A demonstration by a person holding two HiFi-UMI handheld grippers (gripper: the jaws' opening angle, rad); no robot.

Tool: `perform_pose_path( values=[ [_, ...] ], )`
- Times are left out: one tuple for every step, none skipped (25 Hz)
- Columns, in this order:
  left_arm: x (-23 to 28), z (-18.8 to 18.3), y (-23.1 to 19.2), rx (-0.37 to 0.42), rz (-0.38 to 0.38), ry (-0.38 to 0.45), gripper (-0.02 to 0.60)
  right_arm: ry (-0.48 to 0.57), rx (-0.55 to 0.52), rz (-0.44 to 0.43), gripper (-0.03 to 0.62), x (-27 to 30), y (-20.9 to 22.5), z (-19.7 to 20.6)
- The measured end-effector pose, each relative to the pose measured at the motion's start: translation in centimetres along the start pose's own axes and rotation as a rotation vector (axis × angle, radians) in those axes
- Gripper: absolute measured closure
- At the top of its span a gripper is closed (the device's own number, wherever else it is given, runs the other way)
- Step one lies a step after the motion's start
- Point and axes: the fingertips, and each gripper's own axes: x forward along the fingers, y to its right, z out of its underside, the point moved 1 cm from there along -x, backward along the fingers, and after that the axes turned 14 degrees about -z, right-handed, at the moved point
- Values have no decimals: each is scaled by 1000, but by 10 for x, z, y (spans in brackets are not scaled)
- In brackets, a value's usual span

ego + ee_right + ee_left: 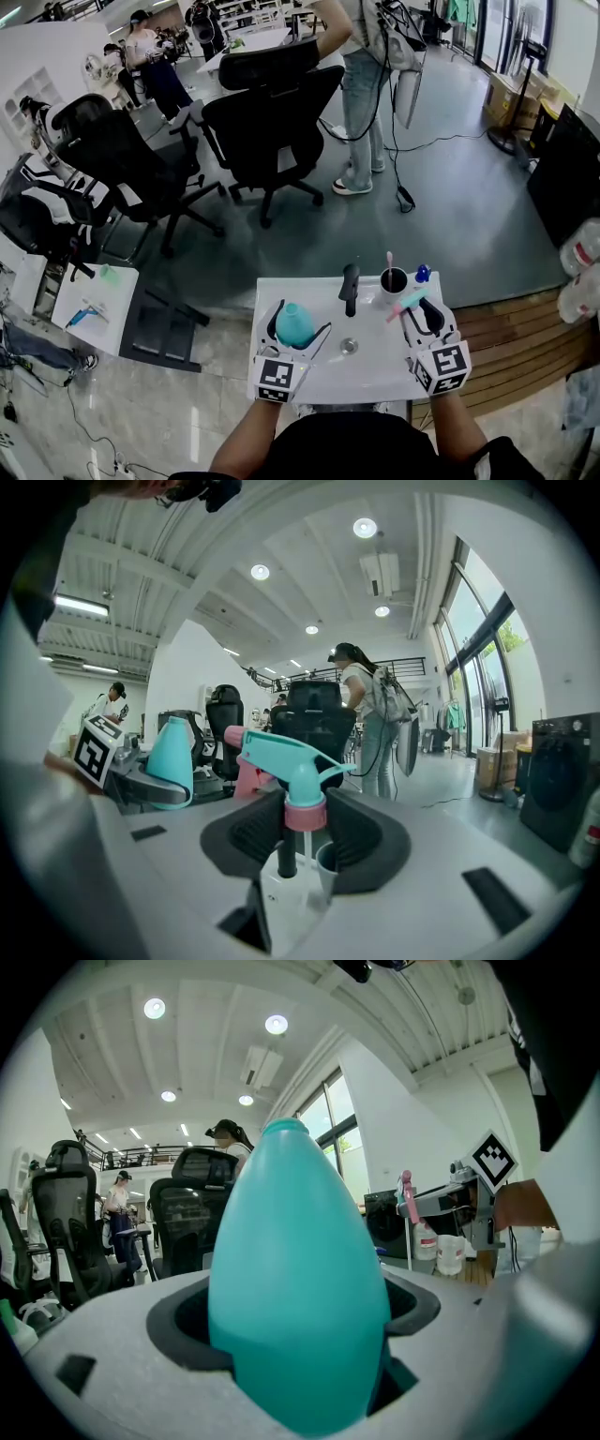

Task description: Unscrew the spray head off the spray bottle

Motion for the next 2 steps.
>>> perform_pose_path(
  values=[
    [0, 0, 0, 0, 1, -1, 129, 0, 0, 0, 451, 0, 0, -1],
    [0, -1, 0, 0, 1, -2, 129, -1, 0, 1, 451, 1, 0, -1]
  ],
)
